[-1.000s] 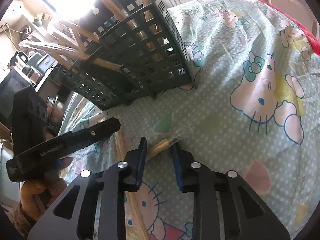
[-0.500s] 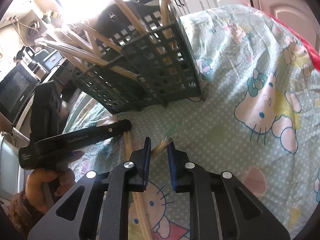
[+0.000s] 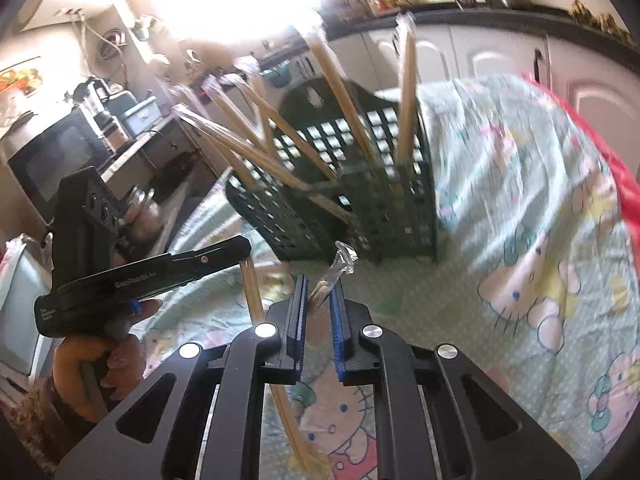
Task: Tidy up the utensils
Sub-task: 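Lift both held chopsticks upright and carry them above the green caddy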
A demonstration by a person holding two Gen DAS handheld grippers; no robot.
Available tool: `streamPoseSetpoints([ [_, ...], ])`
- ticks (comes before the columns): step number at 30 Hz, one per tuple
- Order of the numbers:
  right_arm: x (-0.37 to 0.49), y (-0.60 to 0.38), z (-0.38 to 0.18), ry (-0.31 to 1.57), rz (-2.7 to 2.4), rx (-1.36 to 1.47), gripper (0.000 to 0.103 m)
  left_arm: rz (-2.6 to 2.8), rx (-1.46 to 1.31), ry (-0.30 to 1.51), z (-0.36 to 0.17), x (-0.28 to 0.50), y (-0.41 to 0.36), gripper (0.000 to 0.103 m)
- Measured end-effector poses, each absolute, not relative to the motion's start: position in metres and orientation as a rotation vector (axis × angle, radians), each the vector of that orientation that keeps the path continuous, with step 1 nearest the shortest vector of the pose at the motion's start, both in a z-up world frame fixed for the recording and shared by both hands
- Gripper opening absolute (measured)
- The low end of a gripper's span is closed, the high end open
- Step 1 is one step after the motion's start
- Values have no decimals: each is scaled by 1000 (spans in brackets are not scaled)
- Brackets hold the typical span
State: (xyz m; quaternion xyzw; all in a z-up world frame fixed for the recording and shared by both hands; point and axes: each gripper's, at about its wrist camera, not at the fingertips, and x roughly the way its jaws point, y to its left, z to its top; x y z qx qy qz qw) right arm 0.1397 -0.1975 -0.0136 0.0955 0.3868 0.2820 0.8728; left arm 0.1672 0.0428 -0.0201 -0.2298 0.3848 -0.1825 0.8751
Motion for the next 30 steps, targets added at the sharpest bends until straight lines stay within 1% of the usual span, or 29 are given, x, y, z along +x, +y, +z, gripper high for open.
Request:
streamPoseSetpoints([
  [13,120,-199,40,679,627,168,6,-451,-436,682,33,144,19,2],
  [30,110,-220,88,524,572,138,6,-484,-367,569,83,138,6,2],
])
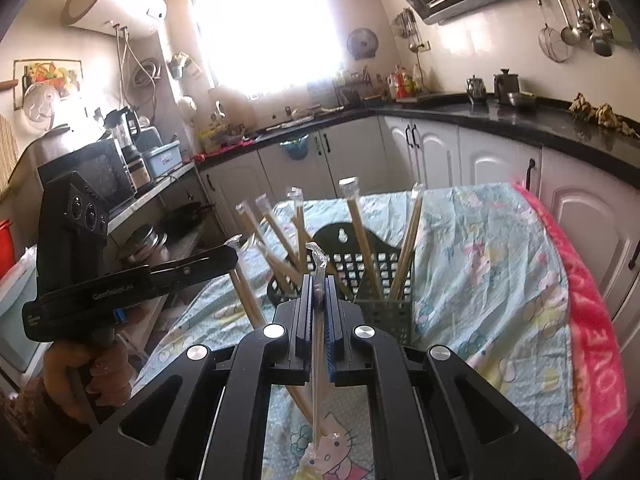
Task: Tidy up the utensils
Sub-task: 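Lift both held chopsticks upright and carry them above the green caddy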
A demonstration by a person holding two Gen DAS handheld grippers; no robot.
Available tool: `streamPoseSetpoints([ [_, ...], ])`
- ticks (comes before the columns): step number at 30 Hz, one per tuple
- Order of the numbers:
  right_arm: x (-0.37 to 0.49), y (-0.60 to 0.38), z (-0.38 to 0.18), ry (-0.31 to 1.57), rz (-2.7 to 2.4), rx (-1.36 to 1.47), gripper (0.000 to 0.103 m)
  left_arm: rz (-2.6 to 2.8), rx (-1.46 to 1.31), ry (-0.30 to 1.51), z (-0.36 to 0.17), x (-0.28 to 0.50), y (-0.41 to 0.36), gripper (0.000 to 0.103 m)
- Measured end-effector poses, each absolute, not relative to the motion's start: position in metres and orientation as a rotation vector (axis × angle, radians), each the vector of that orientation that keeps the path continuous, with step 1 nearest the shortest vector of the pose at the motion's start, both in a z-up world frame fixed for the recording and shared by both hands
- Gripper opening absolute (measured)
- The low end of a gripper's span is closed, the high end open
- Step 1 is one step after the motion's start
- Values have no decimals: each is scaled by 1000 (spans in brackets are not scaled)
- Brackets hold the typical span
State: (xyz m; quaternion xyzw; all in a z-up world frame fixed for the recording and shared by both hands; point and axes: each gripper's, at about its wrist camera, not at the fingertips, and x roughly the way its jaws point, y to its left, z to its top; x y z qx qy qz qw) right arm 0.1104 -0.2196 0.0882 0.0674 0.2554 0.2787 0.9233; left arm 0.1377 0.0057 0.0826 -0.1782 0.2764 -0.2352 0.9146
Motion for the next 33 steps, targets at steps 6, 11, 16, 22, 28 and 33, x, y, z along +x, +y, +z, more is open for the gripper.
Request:
streamPoseSetpoints([
  [6,114,-223,108,474,564,129,6,-493,-332,519,108,141,-1,2],
  [11,118,-222,132,410,559,106,6,-480,-295,462,132,145,-6,2],
  [16,123,-218,155,341,549,74,6,-461,-291,409,152,150,-6,2],
  [22,133,-216,178,280,540,63,6,-437,-292,361,168,157,-3,2],
  [28,138,-207,199,206,528,12,6,-391,-283,309,184,165,2,2],
  [33,145,-204,210,155,510,-14,6,-349,-245,264,191,170,5,2],
])
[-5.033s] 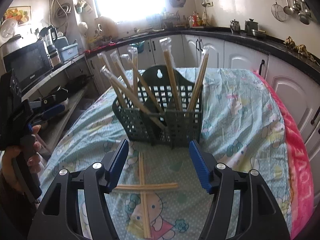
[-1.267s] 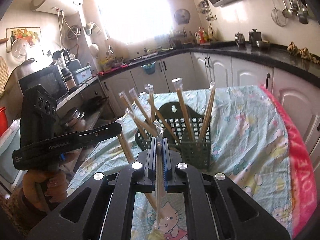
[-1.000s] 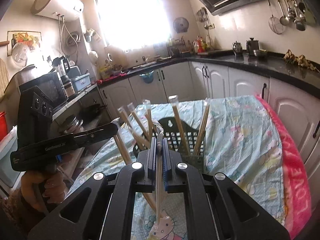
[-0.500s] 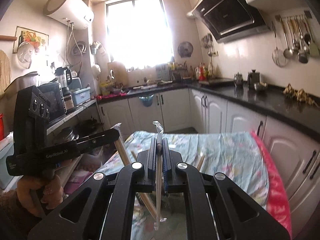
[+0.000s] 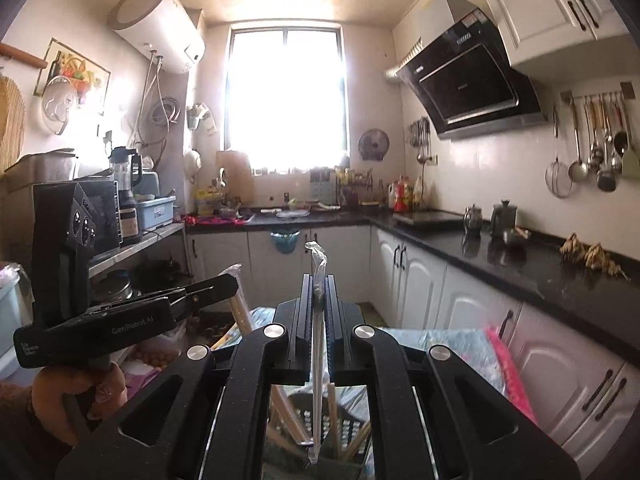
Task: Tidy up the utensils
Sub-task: 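Lift both held chopsticks upright and carry them above the green caddy, then lower the chopsticks into the caddy slots and open both tools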
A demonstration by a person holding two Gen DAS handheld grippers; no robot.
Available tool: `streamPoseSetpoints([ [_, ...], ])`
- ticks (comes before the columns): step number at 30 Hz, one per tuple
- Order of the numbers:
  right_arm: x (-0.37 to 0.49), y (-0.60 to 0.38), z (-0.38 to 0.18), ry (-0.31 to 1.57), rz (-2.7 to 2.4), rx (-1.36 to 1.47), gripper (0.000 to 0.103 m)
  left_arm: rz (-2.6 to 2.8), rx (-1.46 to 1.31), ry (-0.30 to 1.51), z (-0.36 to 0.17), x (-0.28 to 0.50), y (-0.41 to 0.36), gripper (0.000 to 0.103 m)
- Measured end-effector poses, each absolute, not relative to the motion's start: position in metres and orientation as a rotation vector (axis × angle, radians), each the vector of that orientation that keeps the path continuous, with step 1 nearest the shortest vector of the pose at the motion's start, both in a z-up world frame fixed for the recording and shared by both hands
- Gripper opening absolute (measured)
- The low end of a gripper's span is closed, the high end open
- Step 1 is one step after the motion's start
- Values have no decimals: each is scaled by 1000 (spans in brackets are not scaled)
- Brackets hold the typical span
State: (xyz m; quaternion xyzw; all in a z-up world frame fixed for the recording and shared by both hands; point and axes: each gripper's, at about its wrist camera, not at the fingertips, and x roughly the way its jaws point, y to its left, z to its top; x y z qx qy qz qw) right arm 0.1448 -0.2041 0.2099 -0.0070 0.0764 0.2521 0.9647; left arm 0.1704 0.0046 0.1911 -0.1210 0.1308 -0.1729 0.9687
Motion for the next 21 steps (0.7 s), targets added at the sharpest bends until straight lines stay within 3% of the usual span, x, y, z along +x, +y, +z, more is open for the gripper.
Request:
streamPoseSetpoints([
  [21,192,-201,165,169,461,6,6,-281,-163,323,133,197,-6,2],
])
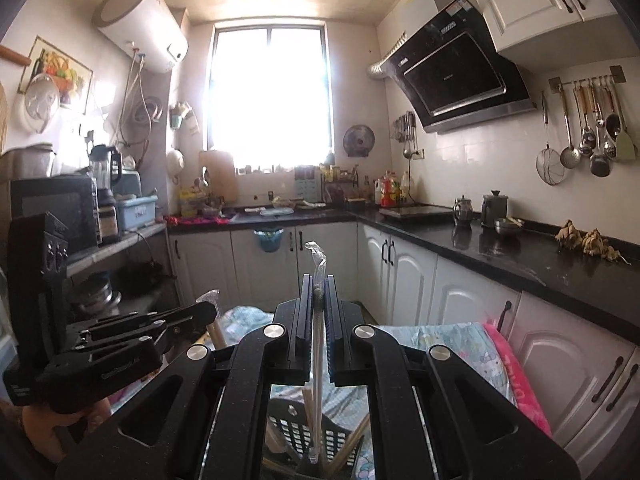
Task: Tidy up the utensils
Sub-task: 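Lower the chopsticks into the caddy slots and open both tools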
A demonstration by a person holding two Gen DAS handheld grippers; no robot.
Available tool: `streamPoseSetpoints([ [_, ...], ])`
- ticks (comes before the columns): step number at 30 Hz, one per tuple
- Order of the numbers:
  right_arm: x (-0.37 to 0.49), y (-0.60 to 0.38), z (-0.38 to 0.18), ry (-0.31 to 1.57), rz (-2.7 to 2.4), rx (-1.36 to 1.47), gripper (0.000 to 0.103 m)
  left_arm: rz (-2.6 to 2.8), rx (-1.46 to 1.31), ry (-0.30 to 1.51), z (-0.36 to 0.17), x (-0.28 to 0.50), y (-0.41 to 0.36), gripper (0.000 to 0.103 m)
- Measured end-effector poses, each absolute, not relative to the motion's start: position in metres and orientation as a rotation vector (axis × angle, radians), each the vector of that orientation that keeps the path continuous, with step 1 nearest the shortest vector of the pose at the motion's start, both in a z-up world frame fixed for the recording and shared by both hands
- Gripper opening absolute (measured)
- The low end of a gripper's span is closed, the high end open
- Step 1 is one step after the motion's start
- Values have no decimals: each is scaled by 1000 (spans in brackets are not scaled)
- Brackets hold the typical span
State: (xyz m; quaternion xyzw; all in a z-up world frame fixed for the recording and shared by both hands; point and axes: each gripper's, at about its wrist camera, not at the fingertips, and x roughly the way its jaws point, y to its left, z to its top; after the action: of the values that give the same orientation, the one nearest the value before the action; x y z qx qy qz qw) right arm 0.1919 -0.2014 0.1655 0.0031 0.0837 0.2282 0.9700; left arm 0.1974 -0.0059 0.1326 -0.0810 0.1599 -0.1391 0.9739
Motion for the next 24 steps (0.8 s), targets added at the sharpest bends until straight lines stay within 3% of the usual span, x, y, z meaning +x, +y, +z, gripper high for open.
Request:
streamPoseSetpoints([
  [15,216,-190,107,289,433,8,6,-291,-171,433,91,211,-8,2],
  [18,219,-189,99,320,431,8,6,-287,-178,447,88,211,-6,12],
  [22,218,-191,92,345,422,18,23,-285,-189,446,89,207,-1,24],
  [24,215,-192,90,348,423,20,23,-284,-199,444,91,204,3,31],
])
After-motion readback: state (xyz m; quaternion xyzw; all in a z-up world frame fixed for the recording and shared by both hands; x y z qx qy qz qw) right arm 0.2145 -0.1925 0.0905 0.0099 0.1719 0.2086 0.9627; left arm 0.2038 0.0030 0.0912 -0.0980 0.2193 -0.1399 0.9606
